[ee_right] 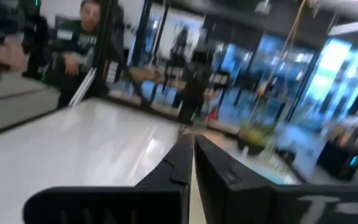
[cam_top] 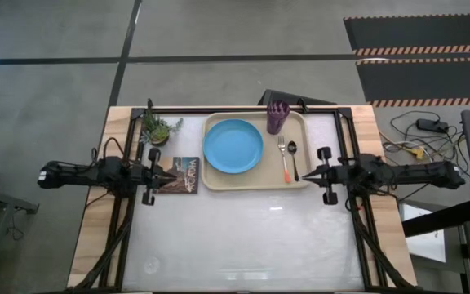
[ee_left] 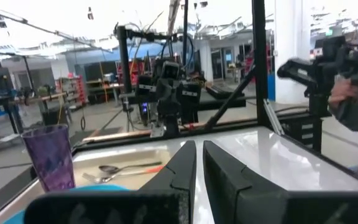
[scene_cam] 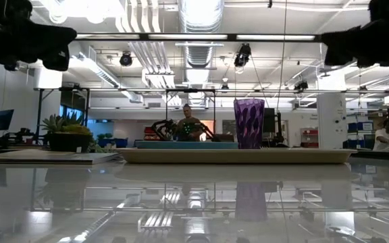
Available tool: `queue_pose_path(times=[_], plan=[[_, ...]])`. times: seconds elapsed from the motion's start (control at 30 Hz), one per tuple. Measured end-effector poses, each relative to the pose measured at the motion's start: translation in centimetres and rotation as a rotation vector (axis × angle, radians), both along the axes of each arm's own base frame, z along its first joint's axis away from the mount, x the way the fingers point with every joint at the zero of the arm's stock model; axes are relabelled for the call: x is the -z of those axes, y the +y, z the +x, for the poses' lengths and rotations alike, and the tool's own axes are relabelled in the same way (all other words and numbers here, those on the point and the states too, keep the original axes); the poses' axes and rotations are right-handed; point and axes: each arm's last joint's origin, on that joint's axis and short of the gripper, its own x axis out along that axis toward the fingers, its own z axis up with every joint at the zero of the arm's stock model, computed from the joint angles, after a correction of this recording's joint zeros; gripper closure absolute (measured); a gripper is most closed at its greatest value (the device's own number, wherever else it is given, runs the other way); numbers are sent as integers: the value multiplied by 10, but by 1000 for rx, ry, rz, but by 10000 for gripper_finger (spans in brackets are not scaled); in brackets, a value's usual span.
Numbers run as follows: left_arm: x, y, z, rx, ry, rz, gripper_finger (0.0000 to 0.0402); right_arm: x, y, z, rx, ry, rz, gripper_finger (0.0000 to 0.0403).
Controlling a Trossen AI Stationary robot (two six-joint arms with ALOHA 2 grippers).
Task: Pick and place plate/cup/fork/spoon on tray
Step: Return to Home Position
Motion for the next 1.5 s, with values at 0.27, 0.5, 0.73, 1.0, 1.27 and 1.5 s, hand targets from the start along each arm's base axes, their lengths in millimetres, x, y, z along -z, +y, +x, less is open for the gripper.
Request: queue_pose_path(times=[0.27, 0.5, 0.73, 1.0, 1.27, 1.5], plan=[[-2, 2, 0, -71, -18, -11, 389, -8, -2, -11, 111, -112, -66, 394], [0, 2, 1, -72, -4, -9, 389, -5, -7, -10, 229, -64, 120, 394], [0, 2, 1, -72, 1, -9, 389, -3, -7, -9, 197, -46, 317, 394], [1, 2, 2, -75, 7, -9, 389, -3, -7, -9, 190, -43, 349, 394], [1, 2, 2, -75, 8, -9, 389, -3, -7, -9, 191, -42, 349, 394], [1, 2, 2, -75, 8, -9, 389, -3, -7, -9, 191, -42, 348, 394]])
